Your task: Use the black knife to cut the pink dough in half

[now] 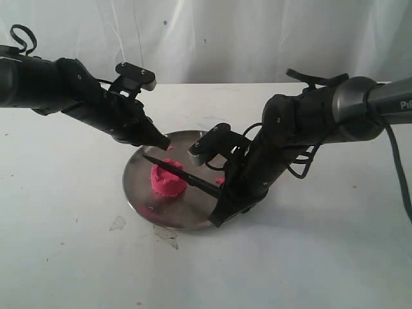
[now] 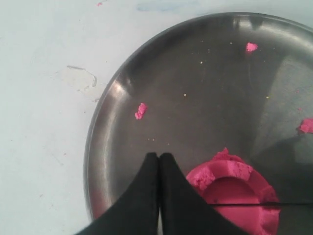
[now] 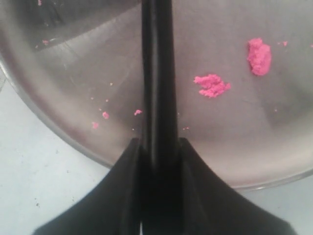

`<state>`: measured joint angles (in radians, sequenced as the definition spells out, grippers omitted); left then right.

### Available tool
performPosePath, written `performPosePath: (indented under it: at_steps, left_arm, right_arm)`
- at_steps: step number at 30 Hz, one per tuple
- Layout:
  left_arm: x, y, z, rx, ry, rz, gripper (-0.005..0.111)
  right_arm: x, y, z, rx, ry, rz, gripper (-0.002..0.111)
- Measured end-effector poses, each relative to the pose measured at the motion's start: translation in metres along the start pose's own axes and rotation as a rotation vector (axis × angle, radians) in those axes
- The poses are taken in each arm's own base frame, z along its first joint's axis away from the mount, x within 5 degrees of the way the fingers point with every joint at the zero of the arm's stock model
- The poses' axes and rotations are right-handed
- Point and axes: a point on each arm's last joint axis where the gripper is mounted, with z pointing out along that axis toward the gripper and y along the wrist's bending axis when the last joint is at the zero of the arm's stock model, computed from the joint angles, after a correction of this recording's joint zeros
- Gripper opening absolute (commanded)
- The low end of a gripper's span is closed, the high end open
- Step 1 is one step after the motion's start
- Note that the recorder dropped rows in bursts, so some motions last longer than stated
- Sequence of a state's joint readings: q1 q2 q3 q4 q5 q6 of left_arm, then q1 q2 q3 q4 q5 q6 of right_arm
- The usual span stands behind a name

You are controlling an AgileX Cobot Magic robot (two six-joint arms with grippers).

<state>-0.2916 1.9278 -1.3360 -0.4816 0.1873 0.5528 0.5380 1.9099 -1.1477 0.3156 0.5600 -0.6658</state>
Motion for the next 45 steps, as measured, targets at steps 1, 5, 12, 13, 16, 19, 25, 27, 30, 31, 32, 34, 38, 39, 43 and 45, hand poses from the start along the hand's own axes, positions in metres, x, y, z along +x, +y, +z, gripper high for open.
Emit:
performPosePath:
  at_steps: [1,5,12,13,16,19,25,27,30,31,32,34,38,39,43,45]
  left_arm:
    - [0.002,0.000,0.003,0.001,0.007,-0.001,0.000]
    - [0.008,0.001,0.012,0.007,0.034,-0.007,0.000]
    - [0.010,0.000,0.014,0.018,0.050,-0.006,0.000]
    - [0.011,0.000,0.014,0.021,0.054,-0.004,0.000]
    - [0.011,0.000,0.014,0.022,0.059,-0.001,0.000]
    - [0.010,-0.001,0.011,0.028,0.059,0.001,0.000]
    - [0.012,-0.003,0.010,0.049,0.083,0.001,0.000]
    - [0.014,-0.003,0.013,0.052,0.093,0.001,0.000]
    - [0.016,-0.003,0.016,0.053,0.103,0.003,0.000]
    - [0.016,-0.003,0.017,0.053,0.103,0.003,0.000]
    - [0.015,-0.002,0.016,0.052,0.102,0.005,0.000]
    - [0.015,-0.002,0.016,0.052,0.102,0.005,0.000]
    - [0.016,-0.002,0.017,0.049,0.106,0.014,0.000]
    - [0.016,-0.002,0.017,0.048,0.107,0.019,0.000]
    - [0.017,-0.001,0.018,0.041,0.117,0.044,0.000]
    - [0.018,-0.001,0.020,0.040,0.121,0.046,0.000]
  right_arm:
    - [0.000,0.000,0.000,0.000,0.000,0.000,0.000]
    - [0.000,0.000,0.000,0.000,0.000,0.000,0.000]
    - [0.000,0.000,0.000,0.000,0.000,0.000,0.000]
    - [0.000,0.000,0.000,0.000,0.000,0.000,0.000]
    - [0.000,0.000,0.000,0.000,0.000,0.000,0.000]
    - [0.000,0.000,0.000,0.000,0.000,0.000,0.000]
    - [0.000,0.000,0.000,0.000,0.000,0.000,0.000]
    - [0.000,0.000,0.000,0.000,0.000,0.000,0.000]
    - [0.000,0.000,0.000,0.000,0.000,0.000,0.000]
    - [0.000,0.000,0.000,0.000,0.000,0.000,0.000]
    - [0.000,0.000,0.000,0.000,0.000,0.000,0.000]
    - [0.000,0.000,0.000,0.000,0.000,0.000,0.000]
    - [0.000,0.000,0.000,0.000,0.000,0.000,0.000]
    - [0.000,0.000,0.000,0.001,-0.002,0.000,0.000]
    - [0.000,0.000,0.000,0.001,-0.002,0.000,0.000]
    - [0.000,0.000,0.000,0.001,-0.002,0.000,0.000]
